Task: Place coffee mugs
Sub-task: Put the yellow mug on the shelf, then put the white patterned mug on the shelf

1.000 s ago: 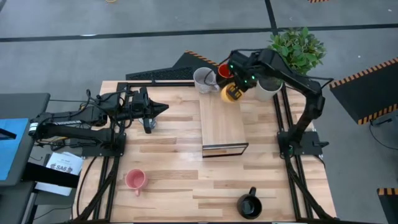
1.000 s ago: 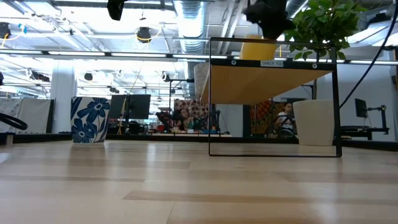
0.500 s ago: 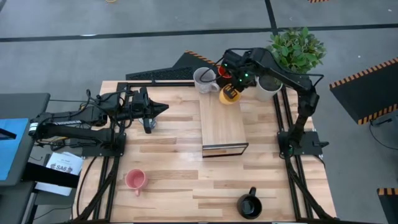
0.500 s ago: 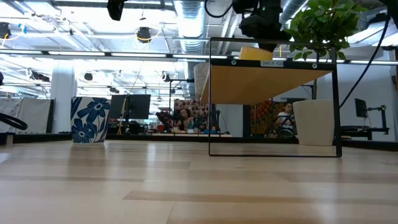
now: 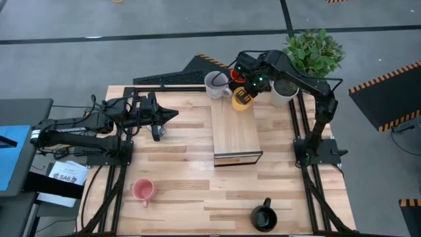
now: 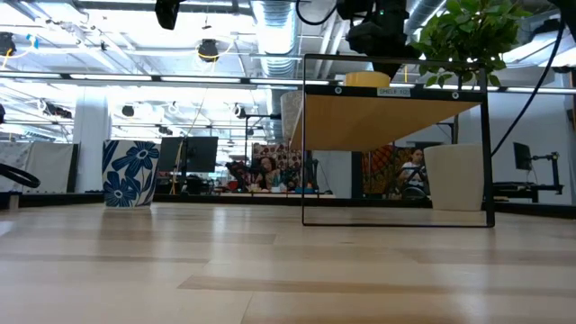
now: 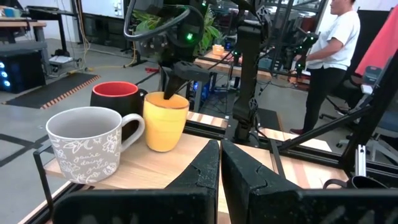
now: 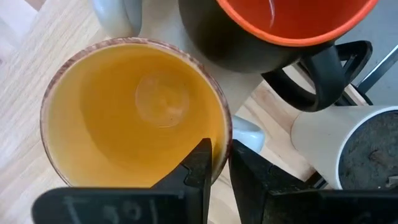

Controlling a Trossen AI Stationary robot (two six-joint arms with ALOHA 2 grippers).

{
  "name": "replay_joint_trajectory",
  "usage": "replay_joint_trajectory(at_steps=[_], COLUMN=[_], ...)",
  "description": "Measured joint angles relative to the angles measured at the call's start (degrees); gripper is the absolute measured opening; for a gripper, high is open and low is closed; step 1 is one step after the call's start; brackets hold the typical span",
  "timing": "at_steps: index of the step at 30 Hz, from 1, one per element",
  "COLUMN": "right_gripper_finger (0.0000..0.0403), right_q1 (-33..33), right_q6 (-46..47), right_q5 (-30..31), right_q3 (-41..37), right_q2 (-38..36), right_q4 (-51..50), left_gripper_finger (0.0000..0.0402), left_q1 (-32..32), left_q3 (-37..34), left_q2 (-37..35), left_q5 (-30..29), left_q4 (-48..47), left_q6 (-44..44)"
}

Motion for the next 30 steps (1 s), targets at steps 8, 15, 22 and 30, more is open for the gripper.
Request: replay_joint_trajectory(at_steps=[8,15,22,30], right_gripper_finger=[0.0081,0.0085,0.0127,0.0209], right_q1=[-0.8,-0.8,-0.8,-0.9], right_q6=[-0.7,-0.7,-0.1,-1.3], right_q5=[0.2,0.2,0.2,0.3], right_q3=[0.0,0.0,0.0,0.8], right_q2=[-0.1,-0.1,-0.1,-0.1], right_q4=[-0.1,0.2,0.9,0.0], left_gripper_finger=[0.0000,0.0000,0.0000,0.0000], left_q1=[0.0,0.0,0.0,0.0], left_q3=[0.0,0.0,0.0,0.0], left_q2=[0.0,0.0,0.0,0.0], left_q5=[0.0,0.0,0.0,0.0], left_q4=[0.0,0.0,0.0,0.0], left_q6=[0.0,0.0,0.5,2.1])
